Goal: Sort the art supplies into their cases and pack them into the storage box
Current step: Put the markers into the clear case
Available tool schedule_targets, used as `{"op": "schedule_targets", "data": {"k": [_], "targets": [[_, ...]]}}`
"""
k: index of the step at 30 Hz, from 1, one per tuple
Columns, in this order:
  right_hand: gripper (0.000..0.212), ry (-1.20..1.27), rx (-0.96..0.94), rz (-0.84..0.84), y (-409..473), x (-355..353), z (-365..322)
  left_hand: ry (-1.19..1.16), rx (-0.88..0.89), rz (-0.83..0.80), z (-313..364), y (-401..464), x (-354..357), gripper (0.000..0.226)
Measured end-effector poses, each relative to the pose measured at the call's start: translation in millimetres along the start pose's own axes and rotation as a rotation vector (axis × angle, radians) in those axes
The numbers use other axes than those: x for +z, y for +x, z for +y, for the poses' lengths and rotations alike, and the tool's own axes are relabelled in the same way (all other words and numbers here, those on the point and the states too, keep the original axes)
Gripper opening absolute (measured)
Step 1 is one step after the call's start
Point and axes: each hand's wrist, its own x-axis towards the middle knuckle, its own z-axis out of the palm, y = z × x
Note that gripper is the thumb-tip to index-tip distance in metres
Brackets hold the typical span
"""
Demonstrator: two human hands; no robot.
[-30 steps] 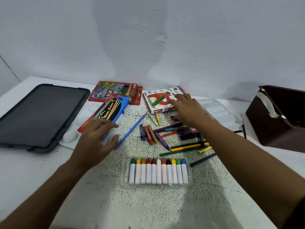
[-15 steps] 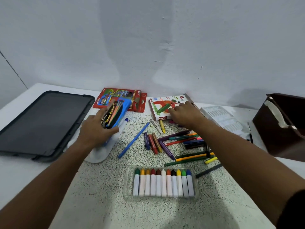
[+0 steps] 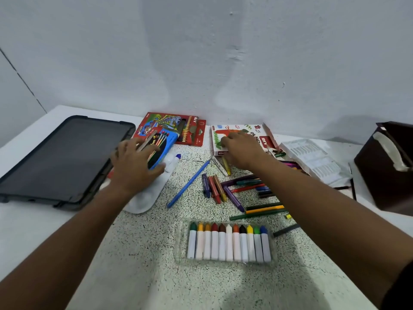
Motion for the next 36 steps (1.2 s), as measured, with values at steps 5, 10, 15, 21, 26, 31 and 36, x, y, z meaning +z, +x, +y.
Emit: {"op": "schedule_targets", "data": {"k": [5, 10, 15, 21, 26, 31, 36], "targets": [[0.043, 0.086, 0.056, -0.003, -2.6, 1.8, -2.7, 0.053, 0.178, -0.036, 38.1, 1.5, 17.2, 0.035], [0.039, 0.238, 0.025, 0.102, -27.7, -0.5, -0.7, 0.151, 0.163, -0.073, 60.9, 10.1, 25.7, 0.02], [0.034, 0.409, 0.042, 0.212, -85.4, -6.0, -4.5, 0.049, 0.114, -0.091, 66.3, 12.9, 22.1, 0.032], [0.026, 0.613, 0.086, 0.383, -163.6, 13.2, -8.3, -0.342, 0.049, -0.159, 76.4, -41.6, -20.6, 0.036], [0.035, 0.716, 0.013, 0.397, -203.4, 39.5, -9.3, -0.471, -0.105, -0.285, 73.2, -103.3, -35.2, 0.024], [0.063, 0.715, -0.188, 0.298, -210.8, 46.6, -9.1, -0.477, -0.13, -0.28, 76.2, -123.2, -33.7, 0.019], [0.08, 0.542, -0.277, 0.181, -211.0, 48.9, -11.1, -0.391, -0.103, -0.27, 84.2, -123.9, -29.8, 0.021]]}}
